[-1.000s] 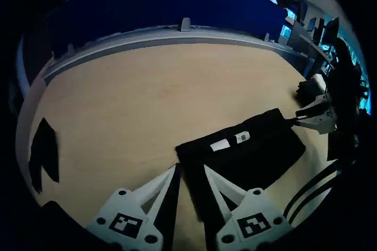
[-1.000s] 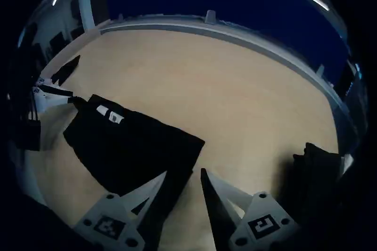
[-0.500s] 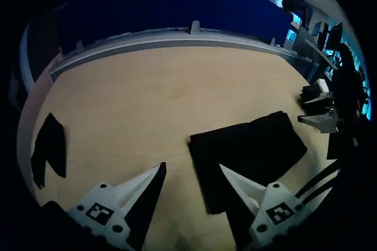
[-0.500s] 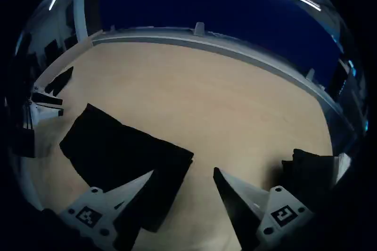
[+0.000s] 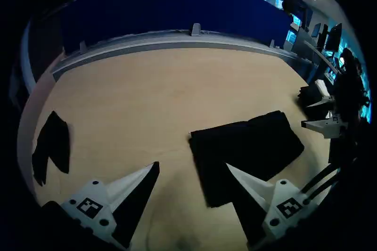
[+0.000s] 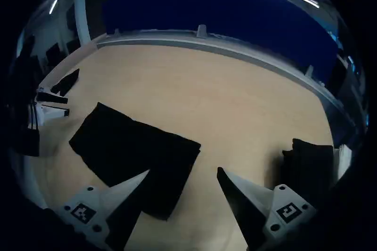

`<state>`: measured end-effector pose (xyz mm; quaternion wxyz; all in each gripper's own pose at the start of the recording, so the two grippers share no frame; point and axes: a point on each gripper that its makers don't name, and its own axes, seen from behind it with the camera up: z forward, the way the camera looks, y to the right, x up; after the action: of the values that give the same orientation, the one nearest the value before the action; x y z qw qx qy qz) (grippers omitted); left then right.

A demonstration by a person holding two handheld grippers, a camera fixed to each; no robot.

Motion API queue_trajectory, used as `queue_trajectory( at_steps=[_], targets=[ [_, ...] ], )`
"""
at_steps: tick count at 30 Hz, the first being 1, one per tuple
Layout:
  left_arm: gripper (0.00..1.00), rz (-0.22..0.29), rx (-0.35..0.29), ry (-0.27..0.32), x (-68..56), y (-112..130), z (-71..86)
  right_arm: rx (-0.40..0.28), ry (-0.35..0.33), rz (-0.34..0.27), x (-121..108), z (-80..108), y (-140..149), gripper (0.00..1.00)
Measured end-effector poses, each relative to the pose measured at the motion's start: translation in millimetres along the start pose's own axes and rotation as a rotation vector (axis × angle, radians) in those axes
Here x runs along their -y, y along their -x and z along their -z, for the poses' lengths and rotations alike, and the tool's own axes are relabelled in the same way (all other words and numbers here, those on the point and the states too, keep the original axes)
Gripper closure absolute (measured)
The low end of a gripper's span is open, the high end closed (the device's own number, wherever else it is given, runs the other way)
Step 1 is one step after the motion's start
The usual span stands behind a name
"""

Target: Fold towel

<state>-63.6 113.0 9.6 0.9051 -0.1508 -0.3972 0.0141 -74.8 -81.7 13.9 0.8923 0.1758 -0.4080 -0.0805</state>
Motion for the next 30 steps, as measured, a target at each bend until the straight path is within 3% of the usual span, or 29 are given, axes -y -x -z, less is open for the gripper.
queue_trajectory(
  at_steps=[9, 18, 24, 30],
  targets=[
    [0.06, 0.033, 0.016, -0.03, -0.9, 29, 29.4, 0.028, -0.038, 0.027, 15, 13.7, 31, 0.0],
    [0.06, 0.129, 0.045, -0.068, -2.4, 75, 70.3, 0.062, -0.066, 0.062, 26, 22.5, 68, 0.0],
    [0.06, 0.182, 0.052, -0.093, 0.5, 94, 88.2, 0.084, -0.08, 0.088, 28, 19.0, 79, 0.0],
    [0.06, 0.204, 0.045, -0.111, 3.7, 100, 101.9, 0.095, -0.101, 0.1, 31, 12.1, 84, 0.17]
  ],
)
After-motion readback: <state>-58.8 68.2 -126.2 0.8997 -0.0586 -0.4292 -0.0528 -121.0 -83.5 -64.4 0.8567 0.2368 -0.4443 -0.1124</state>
